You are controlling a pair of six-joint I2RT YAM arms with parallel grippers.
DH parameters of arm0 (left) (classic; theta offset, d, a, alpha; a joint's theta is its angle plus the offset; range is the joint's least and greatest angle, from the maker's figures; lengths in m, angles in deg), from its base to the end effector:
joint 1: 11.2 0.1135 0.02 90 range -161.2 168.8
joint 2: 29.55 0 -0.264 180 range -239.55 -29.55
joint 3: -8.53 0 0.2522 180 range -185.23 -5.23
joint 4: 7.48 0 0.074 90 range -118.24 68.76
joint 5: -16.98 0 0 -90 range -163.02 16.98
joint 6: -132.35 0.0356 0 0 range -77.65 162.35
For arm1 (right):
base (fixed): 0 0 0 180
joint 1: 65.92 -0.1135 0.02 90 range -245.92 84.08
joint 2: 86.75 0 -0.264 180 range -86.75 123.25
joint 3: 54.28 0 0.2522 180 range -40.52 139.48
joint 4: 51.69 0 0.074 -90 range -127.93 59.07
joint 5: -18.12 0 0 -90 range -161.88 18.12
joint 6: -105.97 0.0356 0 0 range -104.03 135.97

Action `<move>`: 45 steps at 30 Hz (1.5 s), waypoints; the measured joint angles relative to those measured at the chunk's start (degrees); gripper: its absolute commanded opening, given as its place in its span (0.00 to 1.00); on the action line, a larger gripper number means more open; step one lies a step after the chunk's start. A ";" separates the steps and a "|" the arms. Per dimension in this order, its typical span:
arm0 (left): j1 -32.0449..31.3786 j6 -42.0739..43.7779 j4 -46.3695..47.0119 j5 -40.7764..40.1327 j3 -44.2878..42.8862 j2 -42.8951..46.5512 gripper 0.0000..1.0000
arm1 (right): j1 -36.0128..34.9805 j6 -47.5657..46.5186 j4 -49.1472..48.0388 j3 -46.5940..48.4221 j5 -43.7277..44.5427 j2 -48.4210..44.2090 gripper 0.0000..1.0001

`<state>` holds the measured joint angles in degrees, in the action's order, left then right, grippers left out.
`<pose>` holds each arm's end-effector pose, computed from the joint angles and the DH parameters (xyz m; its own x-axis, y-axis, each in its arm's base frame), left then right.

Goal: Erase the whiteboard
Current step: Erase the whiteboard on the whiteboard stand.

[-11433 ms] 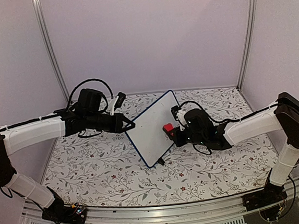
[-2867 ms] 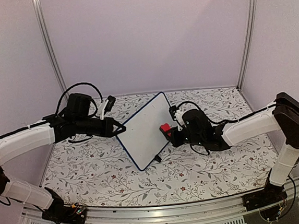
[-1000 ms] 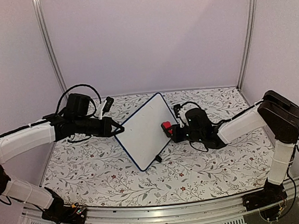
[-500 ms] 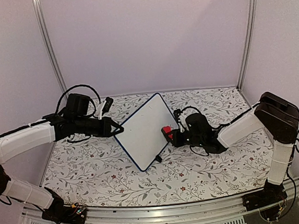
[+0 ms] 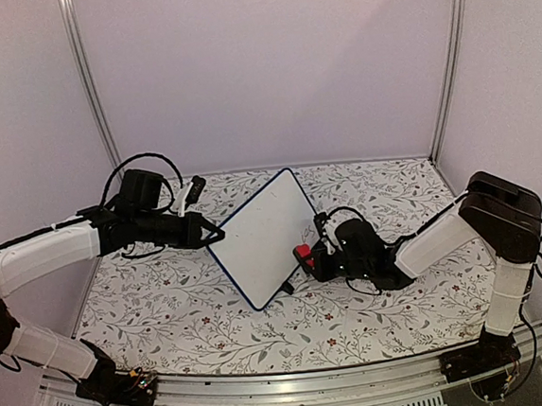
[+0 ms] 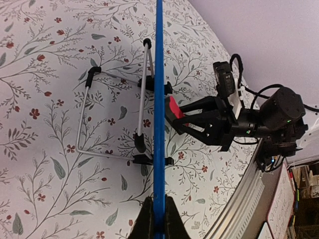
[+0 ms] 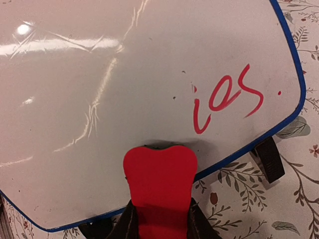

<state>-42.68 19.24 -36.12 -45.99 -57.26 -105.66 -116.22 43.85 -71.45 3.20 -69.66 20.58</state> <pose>0.2363 -0.1636 0.2581 -0.7941 0.0763 -0.6030 0.4945 0.6579 -0.5680 0.2285 0.2731 0.1178 -0.6326 -0.0304 -0.7739 -0.5109 0.7674 0.3874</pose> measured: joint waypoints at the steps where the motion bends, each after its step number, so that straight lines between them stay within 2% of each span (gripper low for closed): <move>1: 0.00 0.00 0.00 0.04 0.00 0.00 0.00 | -0.26 0.11 0.00 -0.22 0.09 0.00 0.17; 9: 0.00 -0.02 0.22 0.87 0.00 0.00 0.00 | -0.87 0.42 4.87 -0.55 1.40 -2.84 0.17; 17: 0.00 -0.02 0.24 0.94 0.00 0.00 0.00 | 3.13 0.42 8.72 2.03 2.27 -8.11 0.17; 25: 0.00 -0.02 0.28 1.01 0.00 0.00 0.00 | 5.40 0.42 10.86 9.57 2.91 -3.28 0.16; 45: 0.17 -0.50 0.07 0.87 0.00 -0.15 0.00 | 4.50 3.43 7.72 3.28 0.35 -1.07 0.14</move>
<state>-42.51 18.74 -36.05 -45.12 -57.26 -105.82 -111.72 47.28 -63.73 6.48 -69.31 19.51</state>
